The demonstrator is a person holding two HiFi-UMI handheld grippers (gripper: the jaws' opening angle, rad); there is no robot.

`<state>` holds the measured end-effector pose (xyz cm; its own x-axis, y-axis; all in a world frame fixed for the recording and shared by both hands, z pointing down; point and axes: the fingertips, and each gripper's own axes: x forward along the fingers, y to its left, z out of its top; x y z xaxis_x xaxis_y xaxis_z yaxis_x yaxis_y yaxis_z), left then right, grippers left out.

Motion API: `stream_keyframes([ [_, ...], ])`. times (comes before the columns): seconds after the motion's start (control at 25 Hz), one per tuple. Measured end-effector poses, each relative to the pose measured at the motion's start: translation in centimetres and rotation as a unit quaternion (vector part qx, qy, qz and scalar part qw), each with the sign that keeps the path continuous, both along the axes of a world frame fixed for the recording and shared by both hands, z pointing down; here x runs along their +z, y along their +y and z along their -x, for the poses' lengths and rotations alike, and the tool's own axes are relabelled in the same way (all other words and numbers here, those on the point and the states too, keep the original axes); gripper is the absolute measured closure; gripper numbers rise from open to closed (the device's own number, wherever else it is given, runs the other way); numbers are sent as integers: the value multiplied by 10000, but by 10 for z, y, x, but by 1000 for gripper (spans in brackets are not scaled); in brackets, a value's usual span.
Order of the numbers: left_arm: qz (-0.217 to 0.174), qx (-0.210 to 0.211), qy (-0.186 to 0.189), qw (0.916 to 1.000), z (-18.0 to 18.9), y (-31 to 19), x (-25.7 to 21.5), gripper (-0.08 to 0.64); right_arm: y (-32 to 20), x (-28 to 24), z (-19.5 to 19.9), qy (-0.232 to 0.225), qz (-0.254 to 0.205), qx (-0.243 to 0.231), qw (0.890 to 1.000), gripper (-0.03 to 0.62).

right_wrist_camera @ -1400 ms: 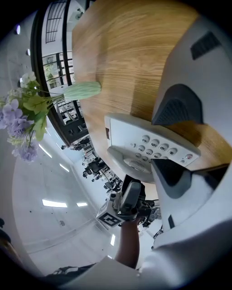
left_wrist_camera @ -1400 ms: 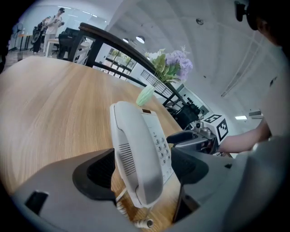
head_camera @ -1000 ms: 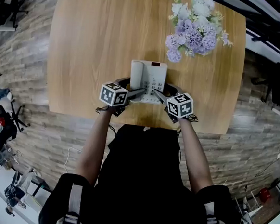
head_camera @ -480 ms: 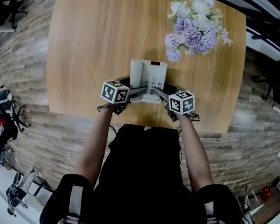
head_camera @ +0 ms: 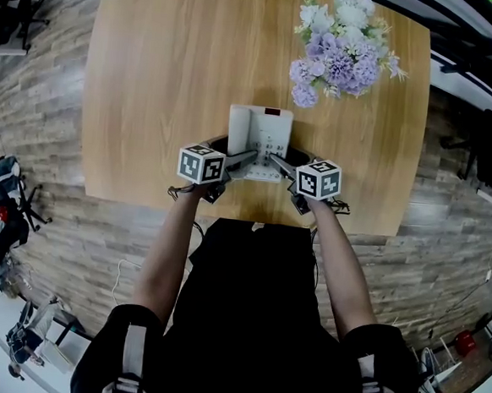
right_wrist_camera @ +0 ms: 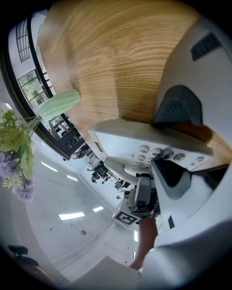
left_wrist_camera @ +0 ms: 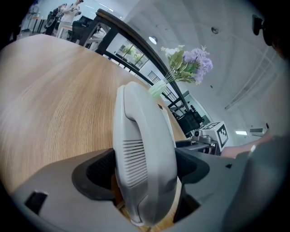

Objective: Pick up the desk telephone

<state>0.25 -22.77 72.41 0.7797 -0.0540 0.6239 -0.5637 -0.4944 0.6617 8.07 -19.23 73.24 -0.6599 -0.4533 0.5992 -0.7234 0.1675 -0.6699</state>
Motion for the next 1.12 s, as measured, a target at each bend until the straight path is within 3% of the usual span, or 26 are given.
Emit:
stream_keyframes([
  [0.2, -86, -238, -69, 9997, 1, -2, 0, 167, 0, -1, 0, 47, 12, 138, 9999, 350],
  [0.56, -124, -131, -146, 9997, -1, 0, 0, 167, 4, -2, 0, 100, 52, 243, 9996, 353],
  [0.88, -162, -467, -93, 9987, 8, 1, -9, 167, 2, -19, 5, 288, -174, 190, 9993, 360],
  [1.12, -342, -443, -128, 9983, 15, -1, -19, 167, 2, -26, 12, 228, -202, 211, 9993, 362],
])
